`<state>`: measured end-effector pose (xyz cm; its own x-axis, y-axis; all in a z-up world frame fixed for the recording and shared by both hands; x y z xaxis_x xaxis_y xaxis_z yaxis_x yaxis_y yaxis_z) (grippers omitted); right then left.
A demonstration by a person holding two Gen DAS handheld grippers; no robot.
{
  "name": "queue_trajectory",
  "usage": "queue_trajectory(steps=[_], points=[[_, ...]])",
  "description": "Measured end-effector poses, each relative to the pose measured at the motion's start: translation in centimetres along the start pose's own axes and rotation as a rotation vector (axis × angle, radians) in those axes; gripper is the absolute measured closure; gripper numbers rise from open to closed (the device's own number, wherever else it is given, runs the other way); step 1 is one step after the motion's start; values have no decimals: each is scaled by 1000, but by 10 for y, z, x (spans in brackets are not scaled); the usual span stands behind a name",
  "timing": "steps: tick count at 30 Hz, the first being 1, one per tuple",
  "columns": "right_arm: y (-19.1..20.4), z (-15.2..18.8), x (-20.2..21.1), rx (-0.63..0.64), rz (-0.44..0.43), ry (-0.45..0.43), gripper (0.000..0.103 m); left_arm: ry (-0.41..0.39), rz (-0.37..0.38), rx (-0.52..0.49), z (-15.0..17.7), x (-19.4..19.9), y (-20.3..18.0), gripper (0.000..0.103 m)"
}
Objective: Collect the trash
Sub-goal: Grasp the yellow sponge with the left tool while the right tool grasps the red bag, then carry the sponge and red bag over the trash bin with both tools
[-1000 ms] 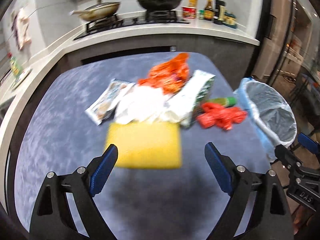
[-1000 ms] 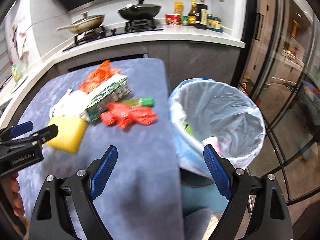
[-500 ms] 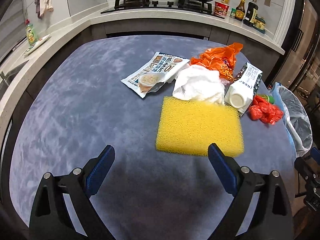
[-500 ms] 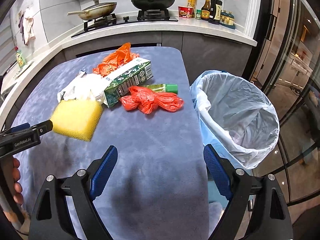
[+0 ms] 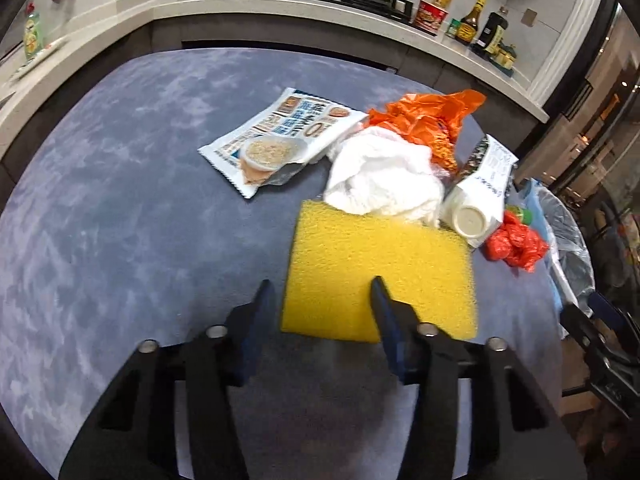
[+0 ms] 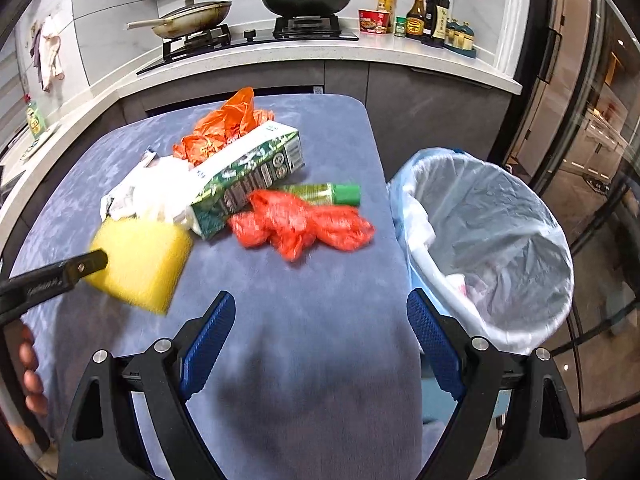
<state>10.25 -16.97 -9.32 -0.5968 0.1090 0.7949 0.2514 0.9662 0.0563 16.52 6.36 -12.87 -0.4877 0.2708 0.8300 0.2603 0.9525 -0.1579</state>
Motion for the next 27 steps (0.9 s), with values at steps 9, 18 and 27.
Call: queue_trajectory(steps=[9, 18, 27], points=[[12, -28, -41, 4, -26, 16, 44, -24, -3, -26, -5, 10, -3, 78], [23, -31, -64, 7, -82, 46, 76, -44, 6, -47, -9, 23, -7, 86], [20, -20, -22, 1, -132, 14, 81, -70, 28, -72, -2, 52, -22, 92]])
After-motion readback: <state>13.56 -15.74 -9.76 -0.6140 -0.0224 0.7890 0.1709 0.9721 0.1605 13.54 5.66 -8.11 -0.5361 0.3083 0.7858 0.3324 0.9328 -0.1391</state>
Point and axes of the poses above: each gripper's, at about its wrist camera, not at the fingertips, and x roughly against the way its jaws point, y to its left, z to its underside, the point moved 5 cm from there along -x, roughly the way its jaws point, and after that the axes turned 7 degrees about -x, right-handed, at the moved point
